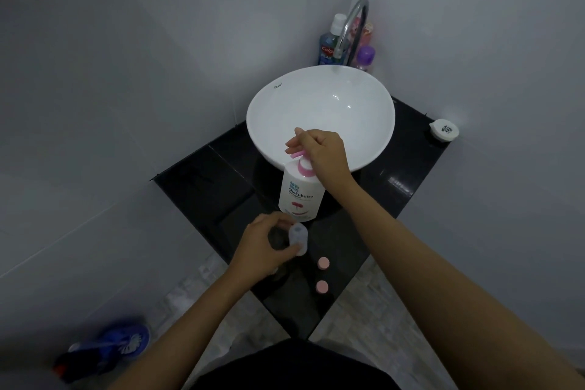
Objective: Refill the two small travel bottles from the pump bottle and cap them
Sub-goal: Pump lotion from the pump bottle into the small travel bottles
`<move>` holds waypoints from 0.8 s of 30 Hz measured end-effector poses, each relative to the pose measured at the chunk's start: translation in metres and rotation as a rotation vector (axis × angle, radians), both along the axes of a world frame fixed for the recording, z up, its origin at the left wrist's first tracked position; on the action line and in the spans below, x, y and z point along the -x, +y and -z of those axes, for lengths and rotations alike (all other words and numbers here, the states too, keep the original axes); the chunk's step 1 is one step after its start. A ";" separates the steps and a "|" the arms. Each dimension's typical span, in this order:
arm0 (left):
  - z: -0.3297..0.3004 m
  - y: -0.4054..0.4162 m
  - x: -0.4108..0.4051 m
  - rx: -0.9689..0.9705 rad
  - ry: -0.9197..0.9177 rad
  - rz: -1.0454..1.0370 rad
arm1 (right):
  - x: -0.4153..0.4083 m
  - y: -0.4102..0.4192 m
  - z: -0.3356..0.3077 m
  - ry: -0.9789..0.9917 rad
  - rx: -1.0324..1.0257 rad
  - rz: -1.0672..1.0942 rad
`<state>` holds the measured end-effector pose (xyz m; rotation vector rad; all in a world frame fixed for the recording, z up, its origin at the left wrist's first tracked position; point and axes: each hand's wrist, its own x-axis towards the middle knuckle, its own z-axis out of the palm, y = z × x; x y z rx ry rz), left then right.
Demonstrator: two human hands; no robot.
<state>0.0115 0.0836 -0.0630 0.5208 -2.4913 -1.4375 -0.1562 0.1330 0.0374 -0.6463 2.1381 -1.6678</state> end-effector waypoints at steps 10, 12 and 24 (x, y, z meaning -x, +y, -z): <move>-0.063 -0.047 0.025 -0.020 0.157 -0.157 | 0.002 0.000 -0.005 -0.075 0.007 -0.029; -0.069 -0.048 0.030 0.032 0.170 -0.161 | 0.002 0.000 -0.004 -0.079 0.011 -0.028; -0.082 -0.045 0.040 0.093 0.207 -0.193 | 0.002 -0.001 -0.005 -0.123 0.021 -0.028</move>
